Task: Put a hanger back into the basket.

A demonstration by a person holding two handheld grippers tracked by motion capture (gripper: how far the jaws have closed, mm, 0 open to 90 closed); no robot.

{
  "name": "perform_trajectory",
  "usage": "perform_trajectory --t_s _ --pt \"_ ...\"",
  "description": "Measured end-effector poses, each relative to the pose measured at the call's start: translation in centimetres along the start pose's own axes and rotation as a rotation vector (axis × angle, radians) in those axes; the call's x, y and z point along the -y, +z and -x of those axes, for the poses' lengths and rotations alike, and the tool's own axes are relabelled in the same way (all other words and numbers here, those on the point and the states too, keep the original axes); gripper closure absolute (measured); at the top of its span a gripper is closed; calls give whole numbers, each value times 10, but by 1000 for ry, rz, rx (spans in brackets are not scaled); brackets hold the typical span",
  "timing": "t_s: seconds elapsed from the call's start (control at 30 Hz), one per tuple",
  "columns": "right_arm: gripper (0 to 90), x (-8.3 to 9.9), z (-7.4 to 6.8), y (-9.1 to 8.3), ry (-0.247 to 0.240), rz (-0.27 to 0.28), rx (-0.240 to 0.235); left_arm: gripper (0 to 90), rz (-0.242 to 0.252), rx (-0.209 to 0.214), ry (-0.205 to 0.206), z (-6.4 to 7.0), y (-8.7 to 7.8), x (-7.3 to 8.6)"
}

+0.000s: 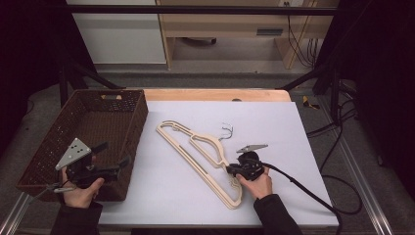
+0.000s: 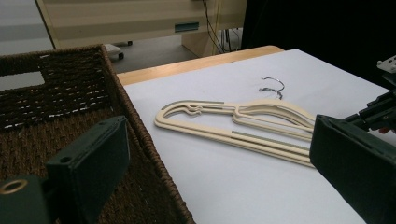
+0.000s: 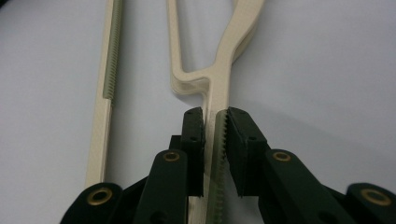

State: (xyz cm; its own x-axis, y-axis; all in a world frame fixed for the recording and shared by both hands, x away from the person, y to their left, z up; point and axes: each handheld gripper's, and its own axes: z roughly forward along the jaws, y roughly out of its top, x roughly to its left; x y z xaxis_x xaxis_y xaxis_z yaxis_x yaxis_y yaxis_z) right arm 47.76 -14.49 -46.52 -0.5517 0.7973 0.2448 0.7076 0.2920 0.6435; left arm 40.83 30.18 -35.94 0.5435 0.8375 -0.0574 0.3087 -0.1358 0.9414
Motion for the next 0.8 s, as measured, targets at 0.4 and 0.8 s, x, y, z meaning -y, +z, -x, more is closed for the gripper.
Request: perform_trajectory --t_s 0.4,0.8 --pt "803 -2 1 -13 -8 40 -18 56 1 17 4 11 4 -4" --pt "806 1 -3 -21 -22 66 -13 68 -45 104 82 61 39 -31"
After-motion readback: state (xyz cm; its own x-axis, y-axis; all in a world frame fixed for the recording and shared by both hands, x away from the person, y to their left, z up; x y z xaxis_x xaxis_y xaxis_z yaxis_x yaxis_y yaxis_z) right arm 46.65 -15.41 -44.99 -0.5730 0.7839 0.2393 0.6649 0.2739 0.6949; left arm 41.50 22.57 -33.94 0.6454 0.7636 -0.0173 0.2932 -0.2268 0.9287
